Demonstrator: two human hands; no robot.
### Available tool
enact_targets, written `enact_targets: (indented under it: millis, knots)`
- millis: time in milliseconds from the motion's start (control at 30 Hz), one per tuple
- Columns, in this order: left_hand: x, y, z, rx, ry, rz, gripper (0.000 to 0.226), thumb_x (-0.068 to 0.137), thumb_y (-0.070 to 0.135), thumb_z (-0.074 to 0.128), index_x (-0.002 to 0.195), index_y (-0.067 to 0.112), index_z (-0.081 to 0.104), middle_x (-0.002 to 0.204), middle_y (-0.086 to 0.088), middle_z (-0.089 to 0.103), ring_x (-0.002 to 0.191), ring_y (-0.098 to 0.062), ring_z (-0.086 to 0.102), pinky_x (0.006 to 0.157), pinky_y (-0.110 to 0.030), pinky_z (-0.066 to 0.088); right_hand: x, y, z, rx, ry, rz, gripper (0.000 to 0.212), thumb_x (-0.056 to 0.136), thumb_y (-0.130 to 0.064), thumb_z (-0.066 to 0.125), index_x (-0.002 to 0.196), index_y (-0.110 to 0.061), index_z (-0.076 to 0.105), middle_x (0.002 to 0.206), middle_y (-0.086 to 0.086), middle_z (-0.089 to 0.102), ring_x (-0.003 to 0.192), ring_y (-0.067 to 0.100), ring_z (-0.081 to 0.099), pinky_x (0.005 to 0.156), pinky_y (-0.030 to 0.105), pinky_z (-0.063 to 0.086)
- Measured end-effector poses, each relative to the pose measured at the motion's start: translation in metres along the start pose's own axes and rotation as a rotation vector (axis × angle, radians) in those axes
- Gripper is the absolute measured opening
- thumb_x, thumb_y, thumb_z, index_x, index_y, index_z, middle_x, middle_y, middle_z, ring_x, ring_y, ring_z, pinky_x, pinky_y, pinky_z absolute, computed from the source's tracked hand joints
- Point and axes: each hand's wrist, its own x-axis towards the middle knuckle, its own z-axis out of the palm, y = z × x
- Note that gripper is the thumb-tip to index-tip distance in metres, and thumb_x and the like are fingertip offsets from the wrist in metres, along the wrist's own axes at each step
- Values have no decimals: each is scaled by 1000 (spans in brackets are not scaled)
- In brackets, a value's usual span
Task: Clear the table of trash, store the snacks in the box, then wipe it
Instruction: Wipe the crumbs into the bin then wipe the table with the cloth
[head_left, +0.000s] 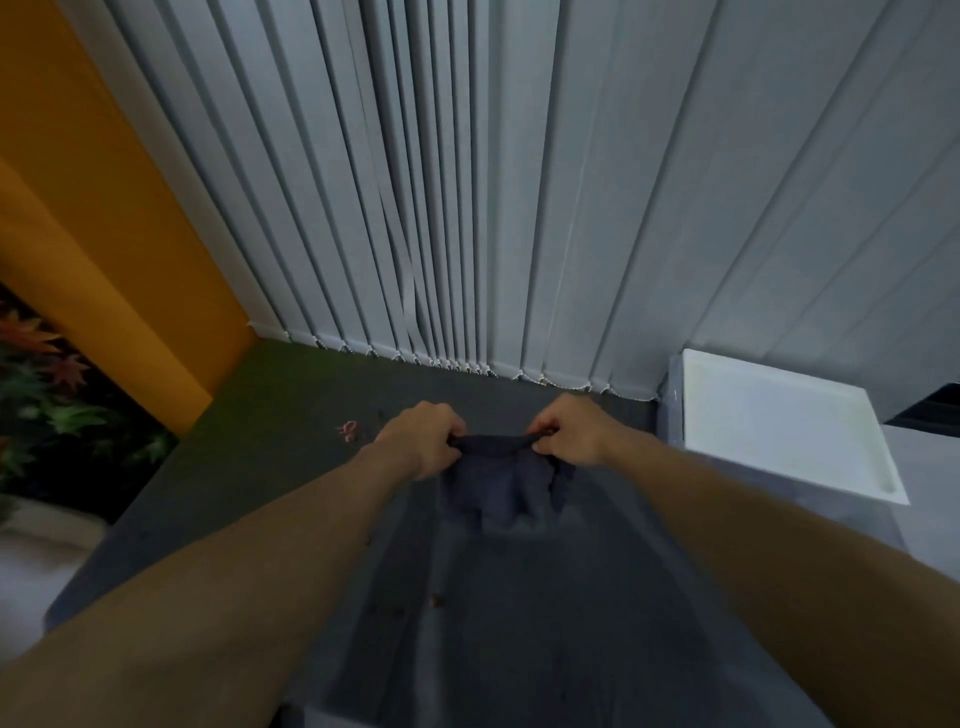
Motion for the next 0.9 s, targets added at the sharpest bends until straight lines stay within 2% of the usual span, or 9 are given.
enact_targets:
  millis: [67,133,267,333,400,500,567,733,900]
  knots:
    - [2,-2,12,7,24,-24,14,83,19,62,74,29,58,92,-4,68,94,-33,66,77,-43,55,3,4,13,2,81,7,25,87,-9,64,101,-24,79,88,-6,72,91,13,66,79,22,47]
    - [7,-5,22,9,61,-34,10,85,19,59,84,25,66,96,-6,70,95,-36,66,77,-45,56,7,9,24,13,184,1,31,88,-6,59,103,-23,78,95,-4,75,92,15,67,77,20,44]
    - [18,-10,43,26,71,-37,21,95,21,53,101,26,72,103,-9,71,99,-39,65,77,-42,52,16,23,47,-4,289,-37,33,86,-6,58,105,-22,78,102,-2,77,96,19,68,80,20,44]
    - [21,-16,60,43,7,-44,28,96,22,51,113,31,71,110,-10,69,103,-40,64,81,-42,52,18,34,62,-41,229,-46,31,88,-5,59,110,-19,77,111,0,75,103,21,68,91,24,47]
    - [22,-26,82,48,-109,-46,32,93,25,51,117,35,69,118,-10,67,108,-39,64,88,-43,54,17,42,76,-58,81,11,31,89,-8,61,114,-19,75,117,0,73,109,20,66,97,25,47]
    - [21,-39,107,54,-303,-66,36,88,28,52,120,34,68,129,-7,65,117,-35,61,98,-46,50,11,47,93,-38,-143,108,35,86,-12,62,119,-20,73,123,-2,70,114,18,64,101,30,48]
    - [19,-44,112,56,-348,-86,42,88,30,50,127,34,64,137,-6,60,124,-34,57,103,-50,46,9,47,99,-39,-196,132,38,88,-13,60,123,-20,70,129,-2,67,119,19,61,104,31,47]
    - [21,-48,101,19,-246,-91,40,97,31,41,134,27,55,140,-12,58,124,-39,56,101,-48,47,15,39,94,-32,-95,169,45,91,-15,57,135,-23,61,137,-1,61,128,21,55,107,30,42]
    - [21,-46,70,52,-115,-70,49,97,36,34,141,20,49,147,-9,53,133,-34,50,110,-44,39,15,15,79,-34,36,133,37,93,-21,55,129,-22,63,126,3,67,117,28,60,95,35,48]
